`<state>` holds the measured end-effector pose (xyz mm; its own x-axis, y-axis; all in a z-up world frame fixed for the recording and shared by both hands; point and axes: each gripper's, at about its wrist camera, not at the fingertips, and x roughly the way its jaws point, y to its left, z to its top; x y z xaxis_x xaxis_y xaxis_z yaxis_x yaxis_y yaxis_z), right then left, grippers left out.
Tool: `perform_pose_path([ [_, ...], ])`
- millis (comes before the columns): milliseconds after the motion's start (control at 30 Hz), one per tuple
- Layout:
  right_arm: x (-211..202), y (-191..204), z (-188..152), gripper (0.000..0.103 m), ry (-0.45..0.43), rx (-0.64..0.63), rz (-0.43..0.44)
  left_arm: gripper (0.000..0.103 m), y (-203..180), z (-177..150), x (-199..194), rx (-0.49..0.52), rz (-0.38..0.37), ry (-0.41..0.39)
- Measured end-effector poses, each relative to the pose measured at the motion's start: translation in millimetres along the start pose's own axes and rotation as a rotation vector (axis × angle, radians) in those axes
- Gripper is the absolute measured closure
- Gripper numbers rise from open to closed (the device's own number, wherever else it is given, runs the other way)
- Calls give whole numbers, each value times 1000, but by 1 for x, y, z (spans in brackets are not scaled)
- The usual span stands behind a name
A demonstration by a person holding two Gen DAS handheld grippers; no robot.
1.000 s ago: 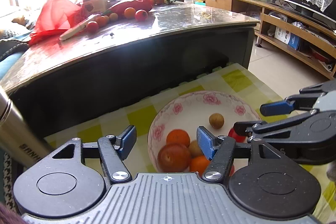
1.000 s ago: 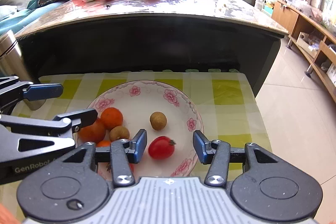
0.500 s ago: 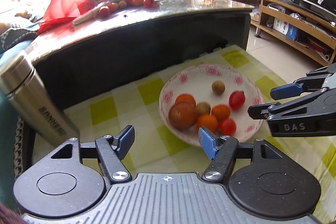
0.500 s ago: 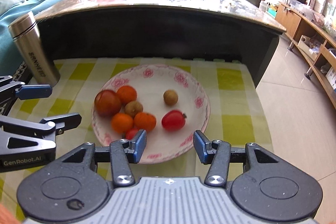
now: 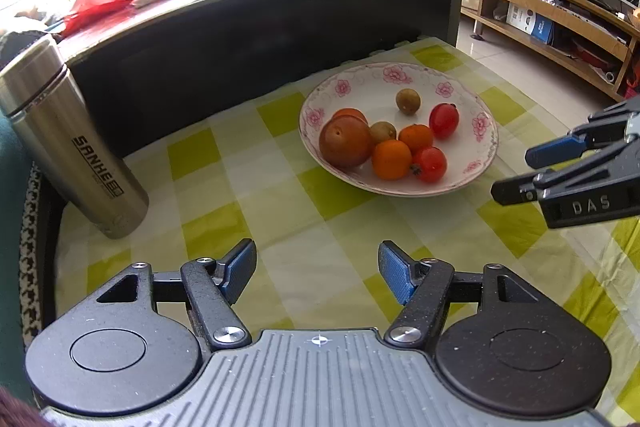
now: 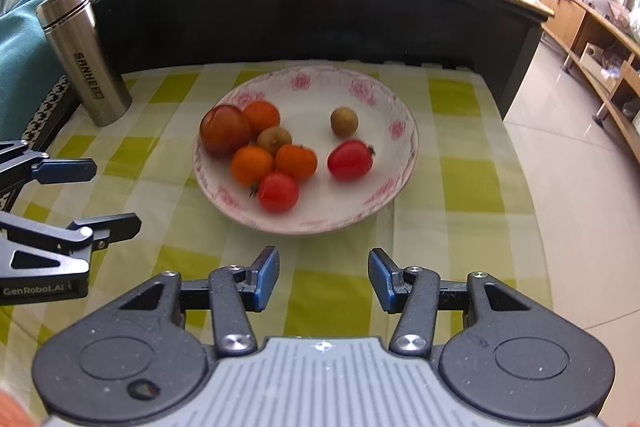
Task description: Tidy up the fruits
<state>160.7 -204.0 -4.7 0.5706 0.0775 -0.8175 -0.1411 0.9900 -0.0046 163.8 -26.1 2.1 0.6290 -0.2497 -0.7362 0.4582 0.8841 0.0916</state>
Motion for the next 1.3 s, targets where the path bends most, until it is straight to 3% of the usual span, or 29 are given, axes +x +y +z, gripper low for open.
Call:
perform_pose_path([
  [467,-25,1,-33,49,8,51,1,29,-28,-16,-23,-59,-34,-4],
  [967,-40,5,-49,49,-2,79,1,28,-39,-28,-37,-122,-8,-3],
  [1300,-50,9,-60,49,-9,85,-5,21,-46,-38,-44,-155,28,5],
])
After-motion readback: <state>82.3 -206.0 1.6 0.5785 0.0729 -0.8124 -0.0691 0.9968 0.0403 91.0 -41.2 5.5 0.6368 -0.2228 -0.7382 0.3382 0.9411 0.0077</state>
